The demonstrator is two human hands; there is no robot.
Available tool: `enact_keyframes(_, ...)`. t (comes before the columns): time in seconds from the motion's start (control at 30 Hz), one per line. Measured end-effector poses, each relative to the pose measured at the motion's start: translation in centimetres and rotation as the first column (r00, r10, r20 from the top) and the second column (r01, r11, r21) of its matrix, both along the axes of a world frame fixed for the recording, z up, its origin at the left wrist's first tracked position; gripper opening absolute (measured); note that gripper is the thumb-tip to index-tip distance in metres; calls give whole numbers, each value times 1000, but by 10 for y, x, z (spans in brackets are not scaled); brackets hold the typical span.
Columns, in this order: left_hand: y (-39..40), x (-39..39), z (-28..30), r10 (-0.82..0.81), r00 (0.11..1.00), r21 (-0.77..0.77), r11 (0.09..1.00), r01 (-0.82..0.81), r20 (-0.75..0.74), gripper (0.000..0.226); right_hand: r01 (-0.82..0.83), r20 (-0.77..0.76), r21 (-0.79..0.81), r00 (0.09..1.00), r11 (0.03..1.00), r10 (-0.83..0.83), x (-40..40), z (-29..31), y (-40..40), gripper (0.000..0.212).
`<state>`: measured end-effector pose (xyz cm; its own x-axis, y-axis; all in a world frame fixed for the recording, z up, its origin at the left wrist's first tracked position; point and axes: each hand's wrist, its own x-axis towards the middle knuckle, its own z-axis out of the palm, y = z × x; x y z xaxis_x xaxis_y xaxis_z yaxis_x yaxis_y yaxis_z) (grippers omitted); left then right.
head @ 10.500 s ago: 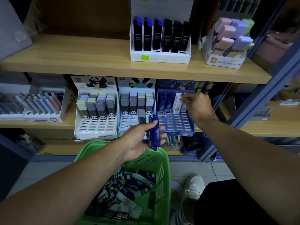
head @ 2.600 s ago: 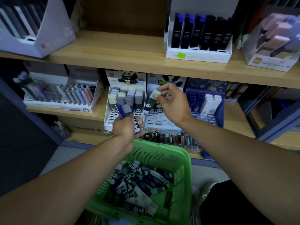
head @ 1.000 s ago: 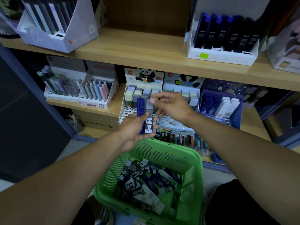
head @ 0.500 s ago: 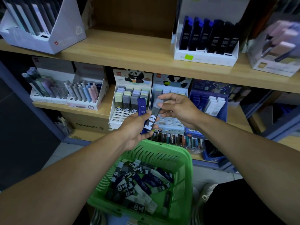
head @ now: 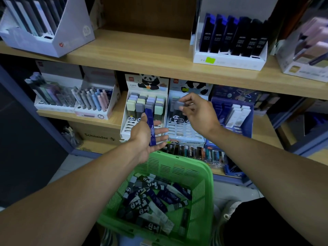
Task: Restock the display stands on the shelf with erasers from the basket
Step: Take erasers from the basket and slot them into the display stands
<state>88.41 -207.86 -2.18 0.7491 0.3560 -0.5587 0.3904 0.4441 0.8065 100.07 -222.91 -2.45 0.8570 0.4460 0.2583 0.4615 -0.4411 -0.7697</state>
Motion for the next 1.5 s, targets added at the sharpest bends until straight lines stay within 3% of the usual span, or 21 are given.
enact_keyframes(0.17,4,-2,0,-8,1000,16,1000,8,0,63,-19,79,-82,997,996,26,1,-5,7,12)
enact_keyframes(0.73,9,-5,1,-53,998,36,998,52,20,64,-62,73,-98,995,993,69,4,-4,11,6)
enact_keyframes(1.0,5,-8,6,-71,996,73,995,67,48,58,98,155,-165,985,981,-73,14,-7,18,14)
enact_keyframes(1.23,4,-6,3,-128,983,42,991,123,130,51,105,169,-298,984,949,-56,10,-5,22,22)
enact_keyframes(1.3,5,-5,0,-147,979,43,989,142,139,48,96,109,-174,991,980,-77,3,4,22,22)
enact_keyframes(1.4,4,-2,-1,-173,972,67,984,164,159,44,37,-228,151,974,988,-1,-14,19,22,17)
enact_keyframes(1.5,-4,2,2,-230,956,108,971,213,182,40,13,-336,235,939,972,68,-27,22,15,15)
